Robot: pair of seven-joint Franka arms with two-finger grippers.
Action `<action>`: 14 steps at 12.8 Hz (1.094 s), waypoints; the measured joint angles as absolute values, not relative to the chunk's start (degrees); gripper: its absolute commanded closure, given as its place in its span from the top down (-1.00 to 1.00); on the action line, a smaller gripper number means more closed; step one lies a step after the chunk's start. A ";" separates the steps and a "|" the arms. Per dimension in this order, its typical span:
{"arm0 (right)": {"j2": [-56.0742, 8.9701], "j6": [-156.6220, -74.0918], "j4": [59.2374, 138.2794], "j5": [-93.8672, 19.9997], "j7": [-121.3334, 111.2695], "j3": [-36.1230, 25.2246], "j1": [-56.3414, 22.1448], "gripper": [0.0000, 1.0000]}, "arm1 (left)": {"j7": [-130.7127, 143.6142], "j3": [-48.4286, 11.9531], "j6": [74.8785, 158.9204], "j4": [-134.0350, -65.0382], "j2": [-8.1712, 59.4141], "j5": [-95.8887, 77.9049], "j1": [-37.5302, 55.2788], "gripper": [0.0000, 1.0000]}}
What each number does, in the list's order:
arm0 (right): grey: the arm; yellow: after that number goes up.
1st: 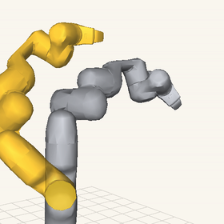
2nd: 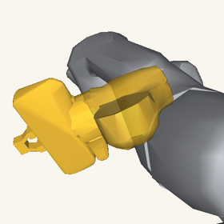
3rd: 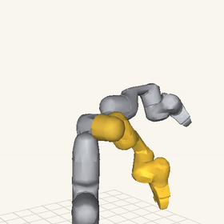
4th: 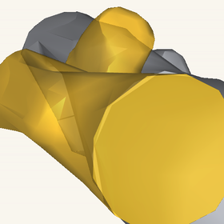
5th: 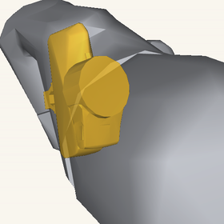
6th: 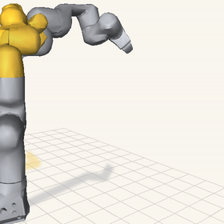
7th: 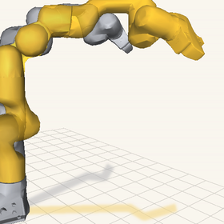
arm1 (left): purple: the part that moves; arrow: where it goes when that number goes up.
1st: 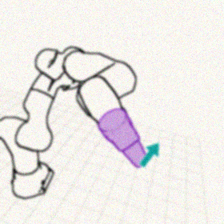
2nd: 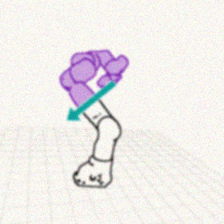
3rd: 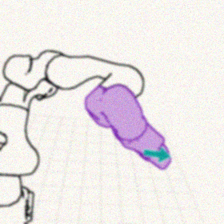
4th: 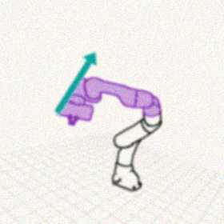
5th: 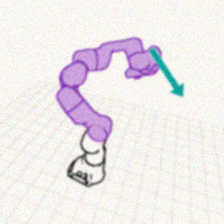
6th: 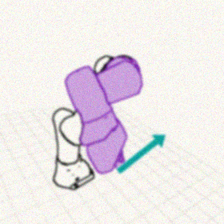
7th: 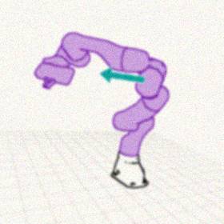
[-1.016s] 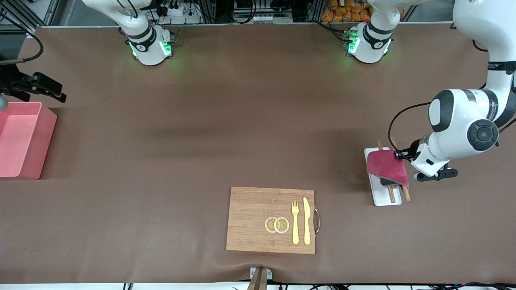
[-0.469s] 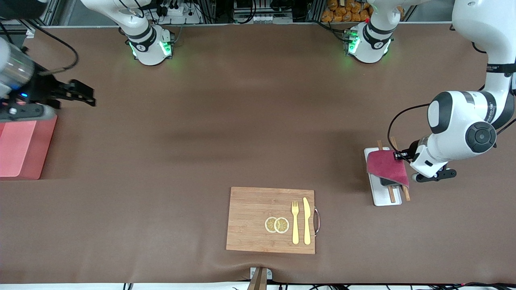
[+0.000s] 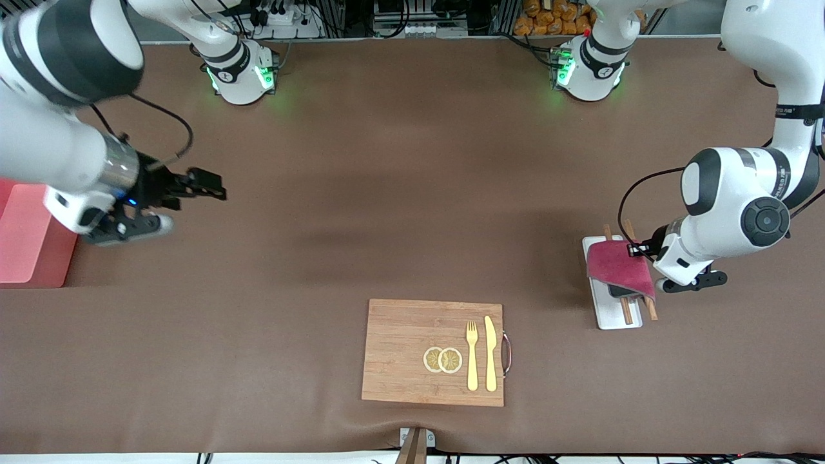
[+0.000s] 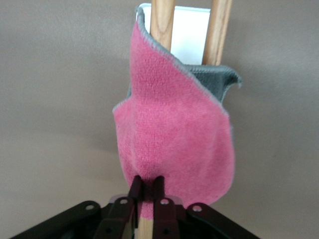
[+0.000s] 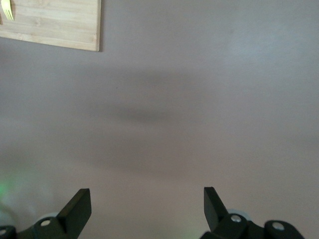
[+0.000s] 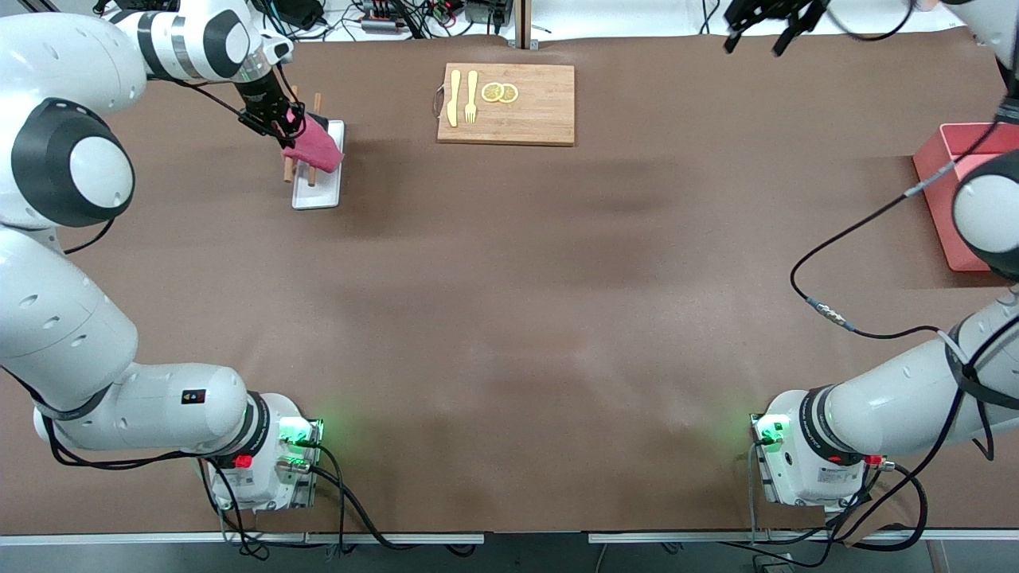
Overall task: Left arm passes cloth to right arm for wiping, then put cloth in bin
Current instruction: 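Grasp the pink cloth with the left gripper while the right gripper reaches forward, then carry the cloth toward the right gripper with the left gripper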
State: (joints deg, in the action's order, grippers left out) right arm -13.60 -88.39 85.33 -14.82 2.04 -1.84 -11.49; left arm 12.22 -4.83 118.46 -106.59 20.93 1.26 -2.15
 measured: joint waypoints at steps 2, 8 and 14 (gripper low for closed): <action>-16.18 -89.03 85.30 -17.30 1.96 -2.00 -11.48 1.00 | 12.39 -4.78 118.47 -106.52 20.98 1.25 -2.17 -1.00; -16.67 -88.90 84.57 -24.03 3.88 -1.85 -12.45 1.00 | 12.65 -6.56 118.53 -104.71 20.77 1.19 -2.03 -1.00; -16.58 -92.57 84.15 -28.94 22.52 -1.75 -18.68 1.00 | 29.64 -20.94 116.48 -99.98 19.29 0.26 -0.98 -1.00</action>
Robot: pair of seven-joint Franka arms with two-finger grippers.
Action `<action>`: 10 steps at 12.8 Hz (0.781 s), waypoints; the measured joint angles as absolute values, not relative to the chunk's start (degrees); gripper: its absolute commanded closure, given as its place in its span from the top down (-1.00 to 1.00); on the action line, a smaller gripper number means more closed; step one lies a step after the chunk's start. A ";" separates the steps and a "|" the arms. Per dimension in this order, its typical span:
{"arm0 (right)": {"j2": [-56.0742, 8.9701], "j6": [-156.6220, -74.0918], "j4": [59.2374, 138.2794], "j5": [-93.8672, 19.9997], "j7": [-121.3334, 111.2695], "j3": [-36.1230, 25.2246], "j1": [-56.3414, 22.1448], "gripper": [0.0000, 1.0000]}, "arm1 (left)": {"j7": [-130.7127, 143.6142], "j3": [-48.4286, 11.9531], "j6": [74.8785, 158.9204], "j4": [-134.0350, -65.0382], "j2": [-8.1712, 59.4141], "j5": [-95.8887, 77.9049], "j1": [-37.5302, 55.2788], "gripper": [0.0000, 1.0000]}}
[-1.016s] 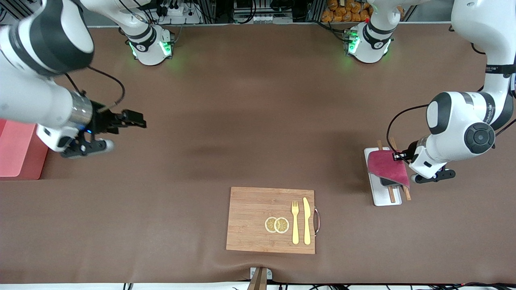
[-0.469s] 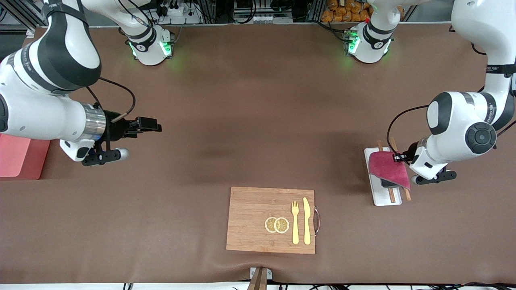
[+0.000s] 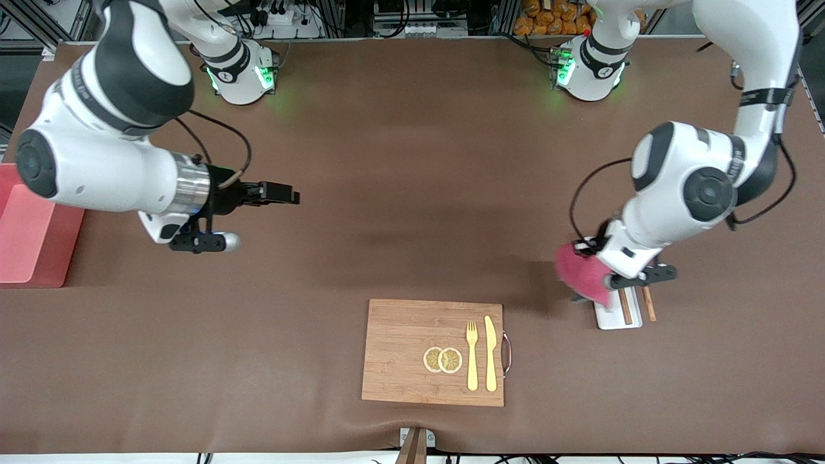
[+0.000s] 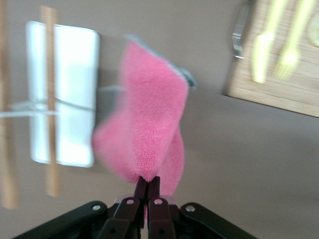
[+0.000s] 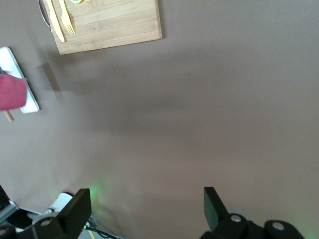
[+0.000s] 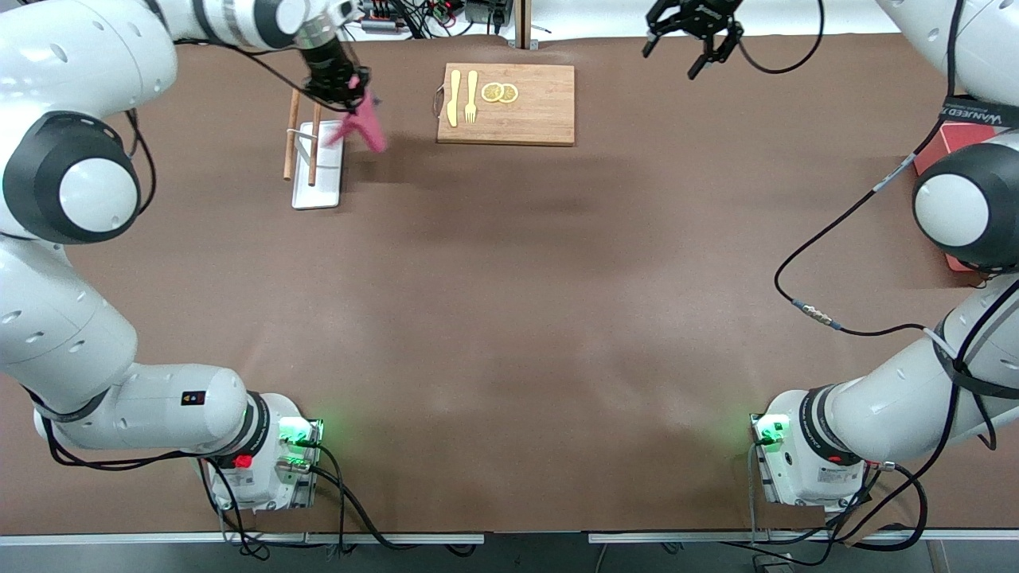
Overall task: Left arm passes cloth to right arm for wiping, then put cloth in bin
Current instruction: 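Carry the cloth toward the right gripper with the left gripper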
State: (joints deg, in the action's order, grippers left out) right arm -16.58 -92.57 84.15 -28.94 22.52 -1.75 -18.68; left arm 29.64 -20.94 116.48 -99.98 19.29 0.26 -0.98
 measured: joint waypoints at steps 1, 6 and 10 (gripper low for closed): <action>-16.55 -93.29 84.07 -28.94 26.10 -1.74 -19.45 1.00 | 32.42 -22.98 116.48 -99.20 19.28 -1.76 -0.76 -1.00; -16.73 -97.29 84.08 -28.97 47.39 -2.19 -19.60 1.00 | 48.86 -25.28 116.58 -94.40 20.42 -10.92 6.80 -1.00; -18.42 -101.48 84.99 -29.00 62.68 -2.03 -21.98 1.00 | 68.34 -25.31 122.80 -89.09 25.83 -14.79 15.67 -1.00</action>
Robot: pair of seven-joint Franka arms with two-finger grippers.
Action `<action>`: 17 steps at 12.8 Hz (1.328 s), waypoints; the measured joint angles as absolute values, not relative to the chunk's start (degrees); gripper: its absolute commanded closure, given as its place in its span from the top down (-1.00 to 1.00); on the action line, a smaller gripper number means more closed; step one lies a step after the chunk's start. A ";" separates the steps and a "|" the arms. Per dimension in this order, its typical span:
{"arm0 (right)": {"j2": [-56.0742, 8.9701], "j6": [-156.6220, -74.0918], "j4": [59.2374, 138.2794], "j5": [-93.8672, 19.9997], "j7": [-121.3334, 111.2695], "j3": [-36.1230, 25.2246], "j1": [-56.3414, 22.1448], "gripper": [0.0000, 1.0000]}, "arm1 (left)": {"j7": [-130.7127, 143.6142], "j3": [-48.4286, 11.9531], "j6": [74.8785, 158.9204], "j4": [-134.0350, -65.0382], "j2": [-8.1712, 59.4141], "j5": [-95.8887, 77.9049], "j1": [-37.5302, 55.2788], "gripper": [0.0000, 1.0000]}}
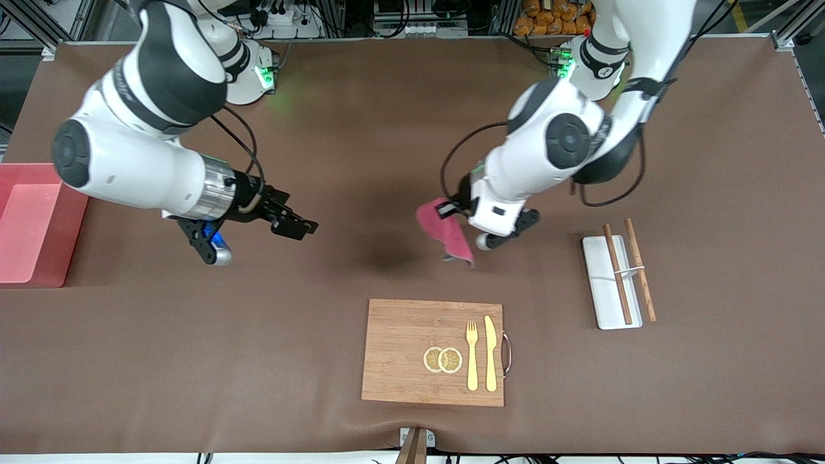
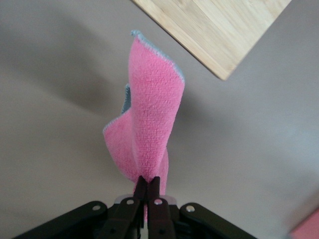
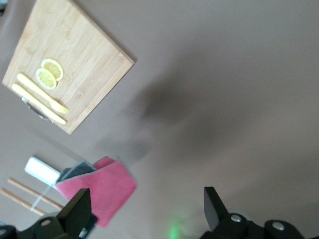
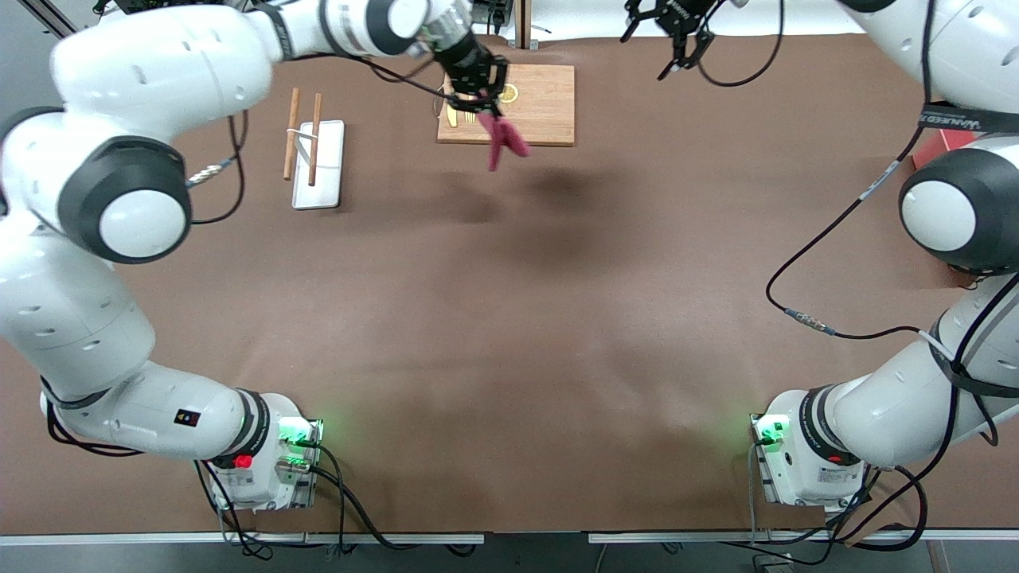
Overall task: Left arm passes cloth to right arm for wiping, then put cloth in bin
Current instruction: 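Carry the cloth toward the right gripper with the left gripper, then grasp the cloth with the right gripper beside the left gripper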
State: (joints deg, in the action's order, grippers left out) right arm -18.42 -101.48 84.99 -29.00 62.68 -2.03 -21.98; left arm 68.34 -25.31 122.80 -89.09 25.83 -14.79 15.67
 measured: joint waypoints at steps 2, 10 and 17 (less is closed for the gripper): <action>-19.65 -102.71 86.30 -29.00 67.50 -2.01 -23.62 1.00 | 78.94 -25.30 126.81 -86.24 28.75 -14.86 18.50 -1.00; -20.07 -112.76 94.66 -29.06 72.90 -1.89 -27.49 1.00 | 99.98 -25.21 141.09 -83.29 35.03 -14.87 22.72 -1.00; -22.49 -122.59 96.61 -29.02 74.73 -1.88 -30.61 -0.41 | 107.11 -25.18 144.22 -82.83 35.55 -14.87 23.06 -1.00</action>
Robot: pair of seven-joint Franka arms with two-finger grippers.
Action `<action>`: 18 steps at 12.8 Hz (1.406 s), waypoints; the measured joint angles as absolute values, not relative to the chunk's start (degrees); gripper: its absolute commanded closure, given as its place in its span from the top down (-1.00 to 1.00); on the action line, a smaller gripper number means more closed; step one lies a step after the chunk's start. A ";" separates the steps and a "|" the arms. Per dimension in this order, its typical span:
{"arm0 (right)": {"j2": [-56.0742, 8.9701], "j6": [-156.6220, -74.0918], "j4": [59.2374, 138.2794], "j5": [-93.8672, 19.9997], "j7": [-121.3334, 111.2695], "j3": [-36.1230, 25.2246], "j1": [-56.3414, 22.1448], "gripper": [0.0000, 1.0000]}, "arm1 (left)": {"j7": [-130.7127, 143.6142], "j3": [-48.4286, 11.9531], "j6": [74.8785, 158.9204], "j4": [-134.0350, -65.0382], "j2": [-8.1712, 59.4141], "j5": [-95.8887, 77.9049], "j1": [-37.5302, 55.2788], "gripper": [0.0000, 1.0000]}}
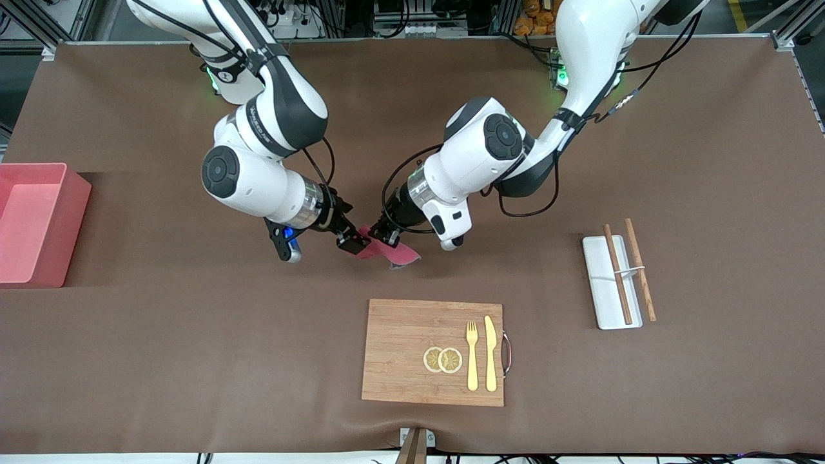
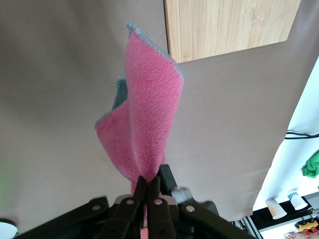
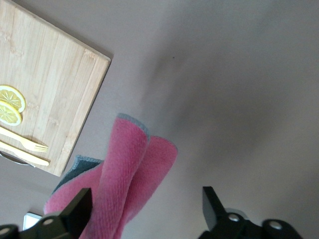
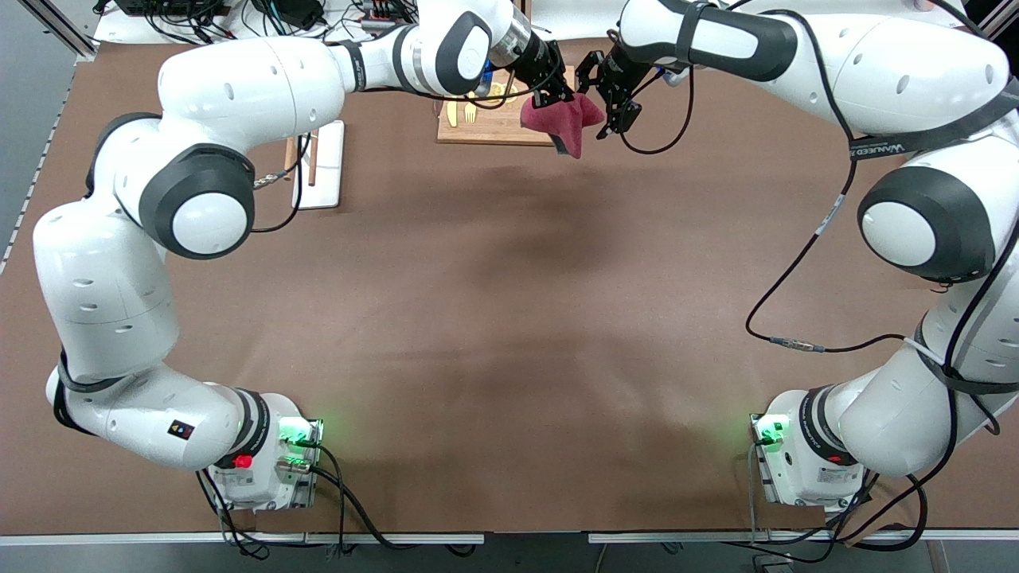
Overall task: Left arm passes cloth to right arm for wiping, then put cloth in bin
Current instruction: 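Grasp the cloth with the right gripper beside the left gripper, then carry the cloth toward the pink bin while the left gripper withdraws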
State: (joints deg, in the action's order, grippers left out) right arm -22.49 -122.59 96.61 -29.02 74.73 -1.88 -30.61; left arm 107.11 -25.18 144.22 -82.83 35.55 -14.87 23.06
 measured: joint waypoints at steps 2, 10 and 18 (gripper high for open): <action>-23.15 -123.64 96.54 -28.95 73.06 -1.88 -30.64 -1.00 | 107.14 -25.11 144.23 -82.82 35.70 -14.87 23.06 -1.00; -24.71 -124.08 94.70 -26.68 62.04 -2.48 -30.63 -1.00 | 107.14 -25.06 144.23 -82.56 35.90 -14.87 23.10 -0.51; -24.90 -115.65 94.85 -13.41 49.15 -3.21 -28.74 -1.00 | 106.16 -24.63 132.77 -80.14 30.24 -9.06 18.58 1.00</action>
State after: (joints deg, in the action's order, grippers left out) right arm -24.90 -115.65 94.85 -13.41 49.15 -3.21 -28.74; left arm 106.16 -24.63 132.77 -80.14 30.24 -9.06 18.58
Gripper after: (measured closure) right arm 0.982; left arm 0.233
